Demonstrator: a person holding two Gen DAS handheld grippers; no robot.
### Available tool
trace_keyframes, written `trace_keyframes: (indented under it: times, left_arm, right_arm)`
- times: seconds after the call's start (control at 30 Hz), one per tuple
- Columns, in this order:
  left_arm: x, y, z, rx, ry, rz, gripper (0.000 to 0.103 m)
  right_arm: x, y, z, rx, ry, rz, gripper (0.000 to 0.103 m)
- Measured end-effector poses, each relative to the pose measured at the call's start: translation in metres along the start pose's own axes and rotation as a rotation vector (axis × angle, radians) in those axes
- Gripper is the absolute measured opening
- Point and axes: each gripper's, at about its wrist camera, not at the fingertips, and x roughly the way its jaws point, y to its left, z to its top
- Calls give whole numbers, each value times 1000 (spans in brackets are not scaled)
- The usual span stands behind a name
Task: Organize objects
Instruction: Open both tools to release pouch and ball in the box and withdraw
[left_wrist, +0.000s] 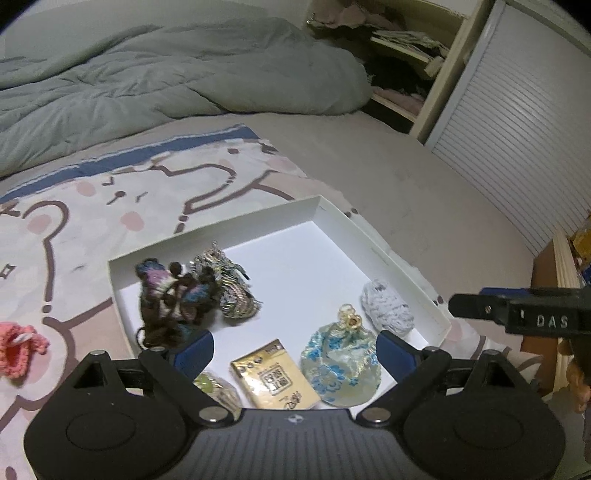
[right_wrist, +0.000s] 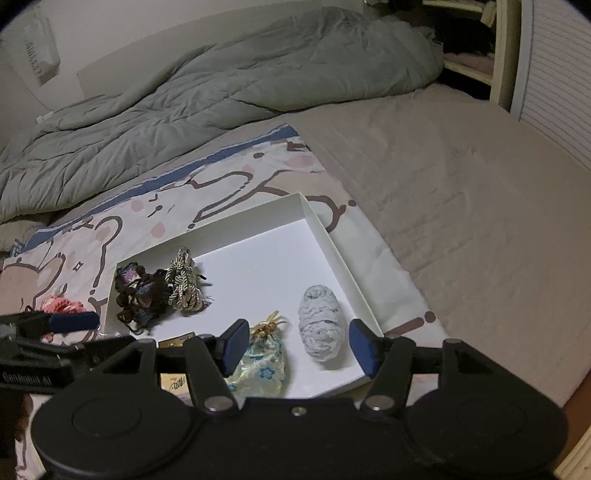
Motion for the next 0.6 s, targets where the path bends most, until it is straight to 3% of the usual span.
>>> trace_keyframes:
  times: [0.13,0.5,0.6]
  left_arm:
    - [-9,4,1,-14,-29,27,103]
    - [-26,19,0,-33,-59,86,103]
    - [-29,26,0,-46,-67,99,103]
  right_arm:
    - [-6,6,-2,-27,-18,-2,68]
    - [-15,21,-4,-60,-72,2,102]
    - [-15,26,-4,-57,-80,5,103]
